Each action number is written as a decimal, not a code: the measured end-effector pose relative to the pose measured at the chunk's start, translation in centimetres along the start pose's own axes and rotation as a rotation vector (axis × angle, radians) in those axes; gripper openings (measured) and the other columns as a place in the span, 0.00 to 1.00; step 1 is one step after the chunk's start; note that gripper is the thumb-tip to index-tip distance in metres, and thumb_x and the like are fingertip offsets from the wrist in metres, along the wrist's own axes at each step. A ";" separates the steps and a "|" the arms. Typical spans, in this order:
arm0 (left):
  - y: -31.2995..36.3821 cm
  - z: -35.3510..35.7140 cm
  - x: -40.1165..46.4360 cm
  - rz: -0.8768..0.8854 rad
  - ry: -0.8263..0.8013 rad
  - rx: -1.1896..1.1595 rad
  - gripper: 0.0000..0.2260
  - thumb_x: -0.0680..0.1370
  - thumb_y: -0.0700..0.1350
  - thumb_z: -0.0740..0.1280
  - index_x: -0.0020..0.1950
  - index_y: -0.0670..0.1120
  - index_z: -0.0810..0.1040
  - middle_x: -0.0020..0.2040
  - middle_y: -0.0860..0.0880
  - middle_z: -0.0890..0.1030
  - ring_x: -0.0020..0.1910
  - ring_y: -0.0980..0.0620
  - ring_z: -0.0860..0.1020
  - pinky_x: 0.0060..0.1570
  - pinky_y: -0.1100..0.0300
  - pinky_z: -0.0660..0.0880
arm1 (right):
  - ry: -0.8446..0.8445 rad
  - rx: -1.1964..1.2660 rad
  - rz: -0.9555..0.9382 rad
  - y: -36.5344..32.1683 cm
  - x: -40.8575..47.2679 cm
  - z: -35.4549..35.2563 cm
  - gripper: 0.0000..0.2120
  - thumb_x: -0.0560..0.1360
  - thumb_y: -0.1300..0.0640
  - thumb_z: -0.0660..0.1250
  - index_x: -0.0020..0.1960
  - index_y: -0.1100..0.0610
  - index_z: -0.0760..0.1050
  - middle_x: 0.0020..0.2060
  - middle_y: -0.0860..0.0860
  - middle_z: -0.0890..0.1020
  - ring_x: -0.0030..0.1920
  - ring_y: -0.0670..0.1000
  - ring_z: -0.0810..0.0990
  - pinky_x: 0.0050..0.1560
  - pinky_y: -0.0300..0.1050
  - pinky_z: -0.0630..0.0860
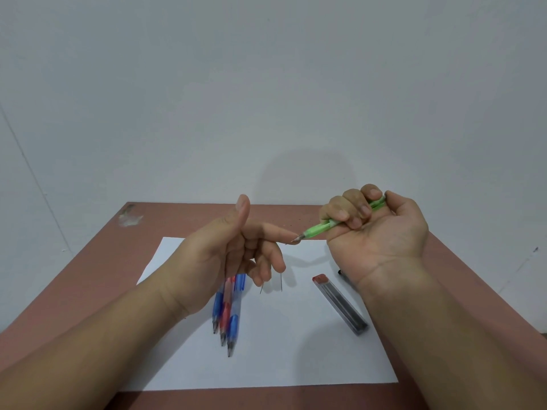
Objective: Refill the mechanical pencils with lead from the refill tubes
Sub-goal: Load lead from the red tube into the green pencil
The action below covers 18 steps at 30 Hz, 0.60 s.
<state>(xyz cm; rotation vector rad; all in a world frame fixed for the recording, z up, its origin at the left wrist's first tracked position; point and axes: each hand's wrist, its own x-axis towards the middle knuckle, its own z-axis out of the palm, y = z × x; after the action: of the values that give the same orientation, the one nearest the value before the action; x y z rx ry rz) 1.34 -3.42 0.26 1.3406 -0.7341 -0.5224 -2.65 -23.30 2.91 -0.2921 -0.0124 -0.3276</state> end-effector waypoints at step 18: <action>-0.4 0.2 -0.3 0.150 0.215 0.693 0.11 0.70 0.60 0.70 0.51 0.63 0.83 0.41 0.56 0.82 0.41 0.50 0.79 0.43 0.59 0.77 | 0.009 -0.086 0.018 0.0 0.2 -0.2 0.14 0.75 0.53 0.53 0.32 0.55 0.66 0.28 0.49 0.60 0.24 0.49 0.57 0.27 0.40 0.63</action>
<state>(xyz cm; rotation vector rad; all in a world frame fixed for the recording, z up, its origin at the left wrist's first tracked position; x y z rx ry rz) 1.03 -3.34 -0.16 1.9249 -0.8648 0.0174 -2.45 -23.44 2.75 -0.3761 0.0129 -0.3121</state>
